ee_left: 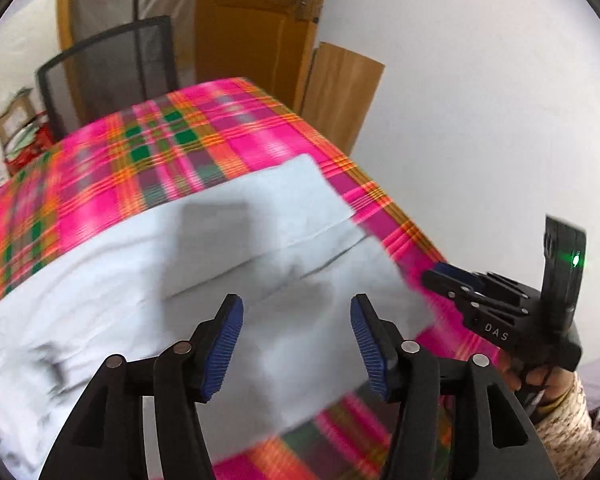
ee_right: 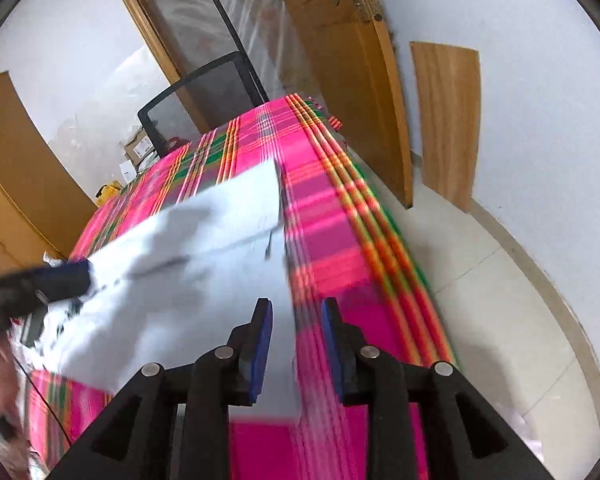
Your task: Fold clothes
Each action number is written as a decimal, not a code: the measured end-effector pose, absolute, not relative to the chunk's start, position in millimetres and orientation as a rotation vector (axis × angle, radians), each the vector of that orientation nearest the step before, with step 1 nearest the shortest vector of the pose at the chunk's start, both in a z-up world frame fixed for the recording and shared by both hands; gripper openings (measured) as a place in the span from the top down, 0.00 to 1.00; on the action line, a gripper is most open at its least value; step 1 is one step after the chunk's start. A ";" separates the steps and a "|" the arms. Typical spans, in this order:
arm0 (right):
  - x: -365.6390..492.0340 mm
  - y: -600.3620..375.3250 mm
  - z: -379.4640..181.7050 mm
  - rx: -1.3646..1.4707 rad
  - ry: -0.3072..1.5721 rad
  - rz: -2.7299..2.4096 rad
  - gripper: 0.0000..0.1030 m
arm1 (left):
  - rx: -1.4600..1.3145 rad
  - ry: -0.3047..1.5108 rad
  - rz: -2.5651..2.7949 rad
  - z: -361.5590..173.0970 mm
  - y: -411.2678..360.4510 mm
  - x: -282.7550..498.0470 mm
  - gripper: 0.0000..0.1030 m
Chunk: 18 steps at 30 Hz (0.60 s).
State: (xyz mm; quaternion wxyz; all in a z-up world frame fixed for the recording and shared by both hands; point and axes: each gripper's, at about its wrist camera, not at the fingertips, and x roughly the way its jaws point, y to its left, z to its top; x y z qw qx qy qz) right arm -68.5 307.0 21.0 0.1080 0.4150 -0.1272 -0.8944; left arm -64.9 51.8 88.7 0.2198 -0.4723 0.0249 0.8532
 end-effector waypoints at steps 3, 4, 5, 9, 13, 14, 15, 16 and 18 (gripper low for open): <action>-44.6 305.3 22.2 1.182 -0.403 -2.657 0.68 | -1.343 0.061 2.424 103.4 10.0 -51.4 0.40; -38.4 305.2 22.4 1.173 -0.420 -2.659 0.67 | -1.357 0.085 2.447 109.4 -4.3 -44.0 0.40; -33.8 305.2 22.6 1.166 -0.437 -2.658 0.66 | -1.362 0.109 2.466 113.3 -15.7 -38.1 0.39; -24.3 303.9 22.1 1.143 -0.499 -2.662 0.65 | -1.384 0.161 2.581 130.1 -64.4 -17.1 0.35; -27.6 299.9 15.2 1.174 -0.523 -2.668 0.65 | -1.394 0.057 2.618 133.6 -87.8 -17.3 0.30; -28.6 298.9 13.1 1.183 -0.528 -2.667 0.65 | -1.400 0.037 2.608 131.7 -88.3 -20.5 0.30; -30.1 298.3 11.2 1.189 -0.531 -2.669 0.65 | -1.412 0.028 2.583 127.5 -86.2 -26.4 0.30; -31.9 298.0 9.4 1.193 -0.530 -2.675 0.64 | -1.426 0.014 2.551 121.5 -80.1 -35.1 0.30; -35.6 297.4 5.9 1.202 -0.530 -2.686 0.64 | -1.434 0.013 2.490 111.3 -62.4 -50.9 0.30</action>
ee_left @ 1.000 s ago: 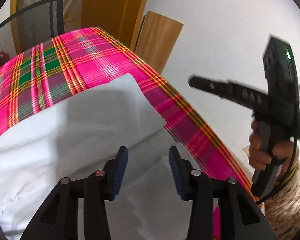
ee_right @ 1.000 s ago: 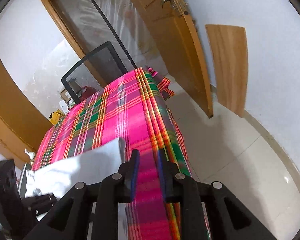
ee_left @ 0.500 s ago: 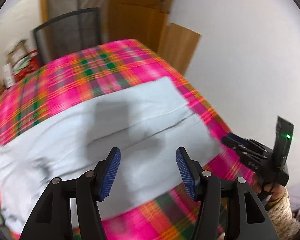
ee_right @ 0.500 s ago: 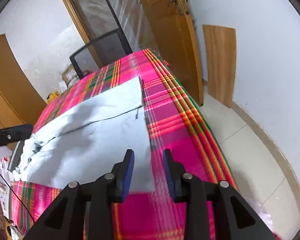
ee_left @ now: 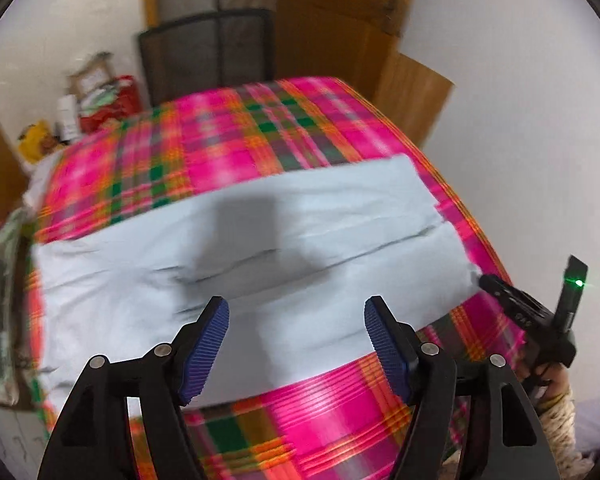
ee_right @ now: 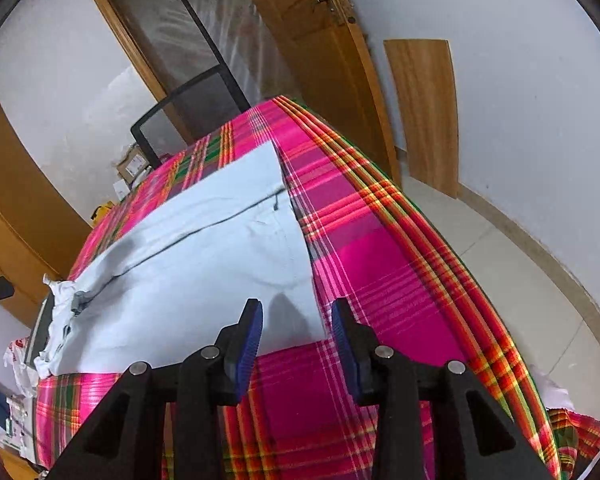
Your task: Fold clothes
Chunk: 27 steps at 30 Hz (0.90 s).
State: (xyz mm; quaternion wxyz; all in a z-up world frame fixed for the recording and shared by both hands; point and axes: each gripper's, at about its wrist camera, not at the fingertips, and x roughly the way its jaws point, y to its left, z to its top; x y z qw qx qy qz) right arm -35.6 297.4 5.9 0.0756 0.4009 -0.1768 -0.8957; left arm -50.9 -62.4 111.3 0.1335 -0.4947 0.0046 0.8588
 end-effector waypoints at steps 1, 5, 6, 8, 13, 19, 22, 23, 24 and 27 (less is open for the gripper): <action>-37.5 297.2 4.1 1.206 -0.530 -2.692 0.64 | -1.434 0.013 2.460 106.2 -52.4 -59.0 0.30; -49.0 296.3 -2.2 1.216 -0.563 -2.675 0.62 | -1.435 -0.018 2.345 84.7 -11.3 -93.8 0.30; -51.6 295.3 -3.6 1.219 -0.561 -2.671 0.62 | -1.450 -0.043 2.317 79.2 -3.9 -103.2 0.30; -56.2 292.6 -5.3 1.215 -0.546 -2.677 0.61 | -1.488 -0.083 2.270 68.5 9.7 -121.4 0.30; -68.0 284.6 -4.2 1.215 -0.486 -2.693 0.60 | -1.523 -0.096 2.202 53.7 43.3 -156.6 0.30; -76.3 281.4 -5.5 1.205 -0.502 -2.667 0.58 | -1.581 -0.085 2.114 36.2 83.0 -183.8 0.30; -77.1 283.1 -6.5 1.197 -0.540 -2.656 0.58 | -1.583 -0.097 2.104 31.1 96.5 -193.5 0.30; -77.0 282.5 -6.3 1.199 -0.534 -2.657 0.58 | -1.583 -0.113 2.094 30.1 99.6 -196.4 0.30; -76.9 281.1 -5.9 1.205 -0.519 -2.663 0.59 | -1.582 -0.128 2.084 29.0 102.7 -199.3 0.30; -77.4 273.1 -3.6 1.241 -0.427 -2.705 0.67 | -1.609 -0.109 2.077 24.0 111.4 -207.6 0.30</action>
